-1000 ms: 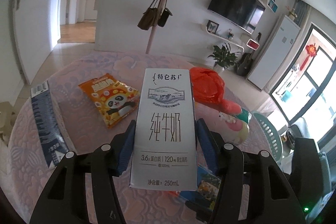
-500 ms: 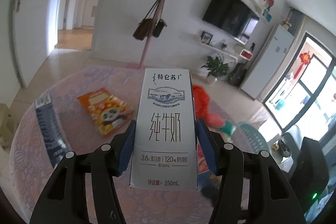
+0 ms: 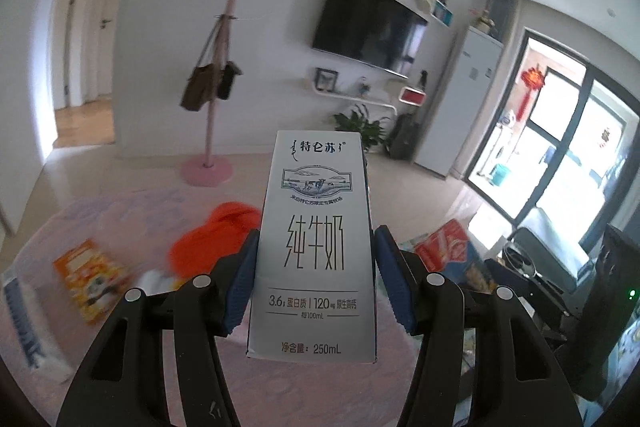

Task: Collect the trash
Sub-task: 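Carry carton and tiger box over the blue basket and release both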

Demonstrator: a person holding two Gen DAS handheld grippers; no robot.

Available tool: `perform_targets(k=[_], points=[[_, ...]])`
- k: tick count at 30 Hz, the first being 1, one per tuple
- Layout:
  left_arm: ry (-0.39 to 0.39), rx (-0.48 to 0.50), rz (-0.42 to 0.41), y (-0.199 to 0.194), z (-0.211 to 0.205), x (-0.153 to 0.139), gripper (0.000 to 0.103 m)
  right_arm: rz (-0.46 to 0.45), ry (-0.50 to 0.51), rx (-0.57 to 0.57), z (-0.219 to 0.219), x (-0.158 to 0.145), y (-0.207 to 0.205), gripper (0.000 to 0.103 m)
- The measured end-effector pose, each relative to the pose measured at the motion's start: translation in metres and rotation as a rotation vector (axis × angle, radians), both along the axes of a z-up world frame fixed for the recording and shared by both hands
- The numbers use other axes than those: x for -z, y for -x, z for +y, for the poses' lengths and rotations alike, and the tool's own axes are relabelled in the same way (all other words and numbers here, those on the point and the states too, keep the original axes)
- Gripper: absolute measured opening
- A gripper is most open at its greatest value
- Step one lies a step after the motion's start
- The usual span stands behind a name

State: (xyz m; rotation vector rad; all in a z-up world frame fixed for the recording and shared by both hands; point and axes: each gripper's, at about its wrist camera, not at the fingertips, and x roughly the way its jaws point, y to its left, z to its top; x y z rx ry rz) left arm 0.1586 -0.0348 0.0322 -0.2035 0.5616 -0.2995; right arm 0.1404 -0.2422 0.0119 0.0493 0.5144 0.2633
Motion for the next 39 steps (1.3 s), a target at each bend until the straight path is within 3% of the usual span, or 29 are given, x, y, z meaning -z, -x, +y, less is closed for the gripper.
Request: perform_targets(k=[9, 19, 25, 29, 39], points=[[-0.046, 0.118, 0.017, -0.038, -0.096, 0.016, 0.055, 0.077, -0.089, 0.214, -0.093, 0.028, -0.021, 0.058], [-0.041, 0.208, 0.161, -0.078, -0.16, 0.076, 0.055, 0.2, -0.09, 0.382, -0.141, 0.073, -0.046, 0.058], [-0.031, 0.237, 0.231, -0.089, -0.176, 0.106, 0.056, 0.257, -0.11, 0.427, -0.154, 0.092, -0.054, 0.06], [-0.01, 0.23, 0.212, -0.097, -0.183, 0.111, 0.065, 0.293, -0.144, 0.469, -0.162, 0.102, -0.062, 0.06], [-0.005, 0.227, 0.186, -0.082, -0.169, 0.108, 0.07, 0.317, -0.151, 0.47, -0.159, 0.107, -0.056, 0.06]])
